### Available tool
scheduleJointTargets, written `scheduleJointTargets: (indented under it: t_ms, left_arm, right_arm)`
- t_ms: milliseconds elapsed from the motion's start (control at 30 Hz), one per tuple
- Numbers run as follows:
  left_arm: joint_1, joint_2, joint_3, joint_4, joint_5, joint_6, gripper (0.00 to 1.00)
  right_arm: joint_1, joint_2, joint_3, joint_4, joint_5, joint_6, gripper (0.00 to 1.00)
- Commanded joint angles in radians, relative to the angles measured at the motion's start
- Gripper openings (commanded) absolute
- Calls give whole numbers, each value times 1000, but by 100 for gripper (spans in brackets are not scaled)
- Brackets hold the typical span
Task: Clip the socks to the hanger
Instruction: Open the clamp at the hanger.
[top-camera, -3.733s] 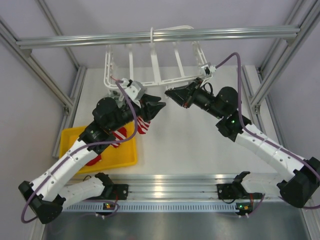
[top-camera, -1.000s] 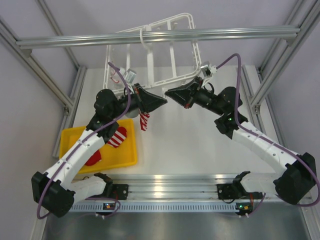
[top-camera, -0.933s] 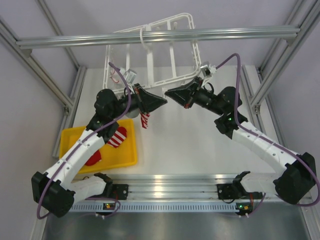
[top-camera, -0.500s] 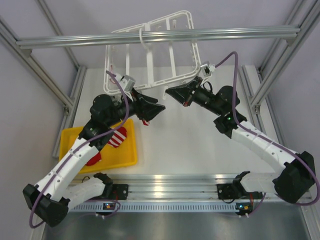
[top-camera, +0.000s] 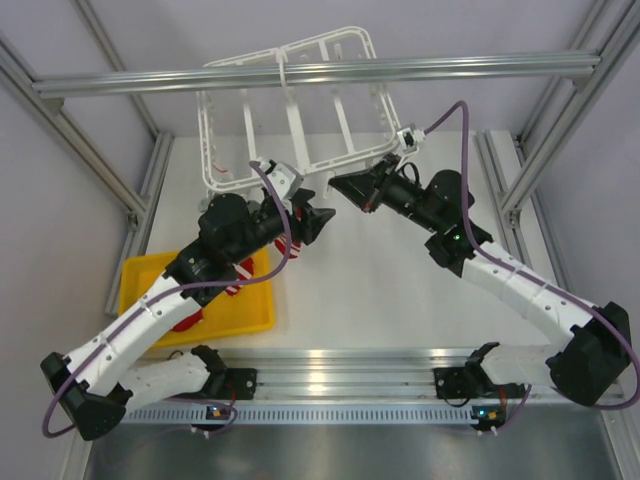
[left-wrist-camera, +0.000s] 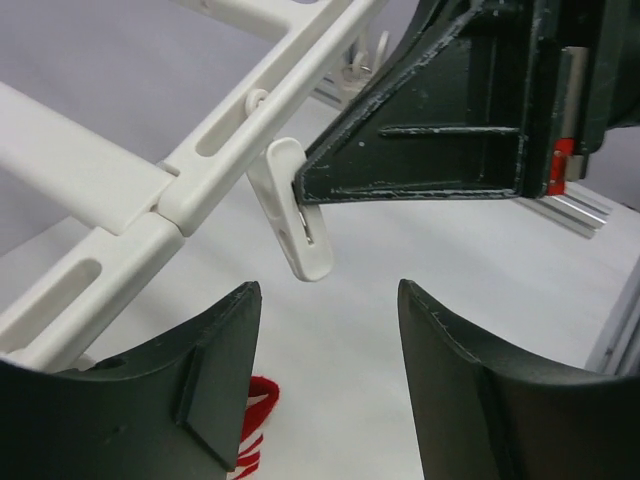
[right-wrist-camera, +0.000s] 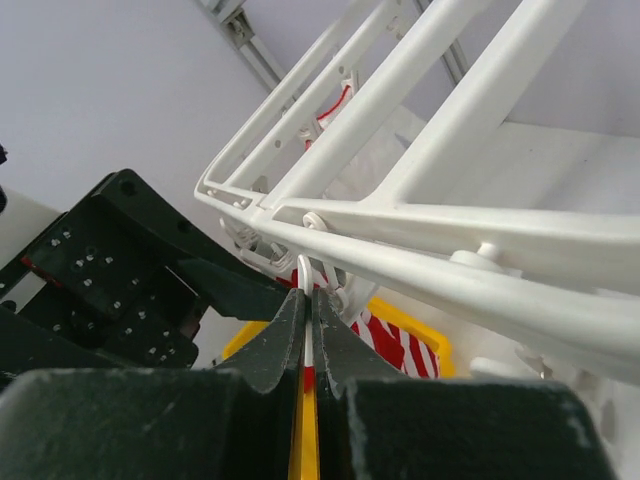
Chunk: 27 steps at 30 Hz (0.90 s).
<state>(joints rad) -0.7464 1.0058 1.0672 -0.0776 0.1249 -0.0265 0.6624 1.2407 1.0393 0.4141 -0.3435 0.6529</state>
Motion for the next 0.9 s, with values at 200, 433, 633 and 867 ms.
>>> scheduleJointTargets:
  t_ms: [200,433,633,867]
  left_arm:
    - [-21,68,79,52,-117,60,57]
    - [-21,94,85,99,-159,43,40]
    - [-21,97,82,104,-166,33,26]
    - [-21,76,51,105,-101,31,0]
  right_arm:
    - [52,-15,54,-15,23,-67,0]
    - [55,-20,53,-20,28,-70,0]
    - [57,-29,47,-23,18,-67,0]
    - [55,-52,44,-50,58,-65,48]
